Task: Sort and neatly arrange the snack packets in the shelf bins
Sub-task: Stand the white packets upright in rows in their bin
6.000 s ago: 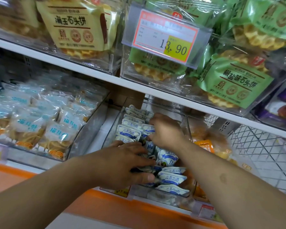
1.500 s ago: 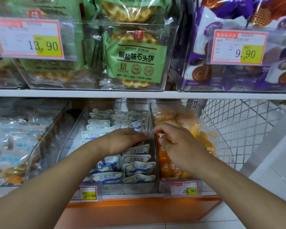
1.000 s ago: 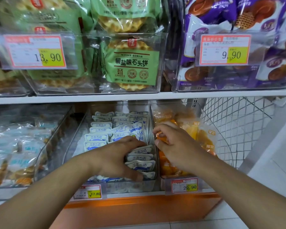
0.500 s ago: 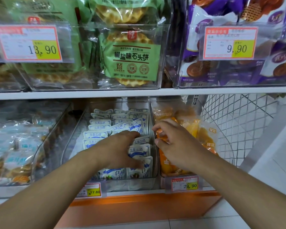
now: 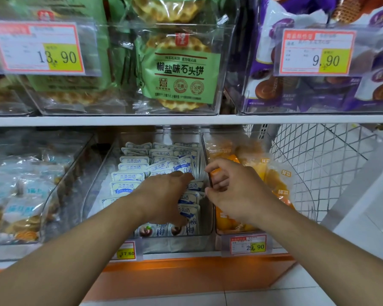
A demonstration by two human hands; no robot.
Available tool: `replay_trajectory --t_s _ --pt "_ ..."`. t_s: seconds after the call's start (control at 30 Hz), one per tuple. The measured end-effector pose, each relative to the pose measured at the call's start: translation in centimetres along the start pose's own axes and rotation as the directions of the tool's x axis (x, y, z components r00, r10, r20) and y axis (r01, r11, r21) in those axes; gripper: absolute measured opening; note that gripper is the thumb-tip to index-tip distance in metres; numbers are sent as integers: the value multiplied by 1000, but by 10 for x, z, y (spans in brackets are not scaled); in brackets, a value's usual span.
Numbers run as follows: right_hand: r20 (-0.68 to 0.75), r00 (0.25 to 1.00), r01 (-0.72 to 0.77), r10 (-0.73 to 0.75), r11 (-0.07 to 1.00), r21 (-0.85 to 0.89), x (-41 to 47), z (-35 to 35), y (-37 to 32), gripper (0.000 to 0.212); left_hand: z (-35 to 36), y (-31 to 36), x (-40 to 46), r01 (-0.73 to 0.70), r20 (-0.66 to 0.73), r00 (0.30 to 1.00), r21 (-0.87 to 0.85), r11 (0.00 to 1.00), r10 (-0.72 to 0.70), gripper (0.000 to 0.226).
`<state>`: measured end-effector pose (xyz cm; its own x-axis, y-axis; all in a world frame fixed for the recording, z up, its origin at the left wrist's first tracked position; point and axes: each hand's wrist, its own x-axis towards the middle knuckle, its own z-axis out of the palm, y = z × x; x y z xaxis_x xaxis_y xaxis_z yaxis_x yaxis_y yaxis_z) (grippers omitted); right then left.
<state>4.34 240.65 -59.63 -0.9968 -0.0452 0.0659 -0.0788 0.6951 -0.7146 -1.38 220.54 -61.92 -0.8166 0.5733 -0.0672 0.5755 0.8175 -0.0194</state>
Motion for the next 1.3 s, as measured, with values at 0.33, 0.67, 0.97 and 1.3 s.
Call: replay_trajectory --t_s 0.33,0.67,0.97,1.3 --pt "-21 1000 20 -21 999 -51 -5 3 -6 27 11 -11 5 -33 -162 987 -214 976 -2 114" --pt "45 993 114 -106 958 -264 -4 2 -9 25 -2 -41 -26 95 -5 995 -280 955 -100 152" --pt "255 919 393 -301 643 -657 11 29 -40 68 1 -63 -68 68 -57 996 -53 996 -71 94" --pt "238 958 288 -162 538 -792 30 57 -51 60 16 -62 -61 100 -172 976 -203 974 -136 66"
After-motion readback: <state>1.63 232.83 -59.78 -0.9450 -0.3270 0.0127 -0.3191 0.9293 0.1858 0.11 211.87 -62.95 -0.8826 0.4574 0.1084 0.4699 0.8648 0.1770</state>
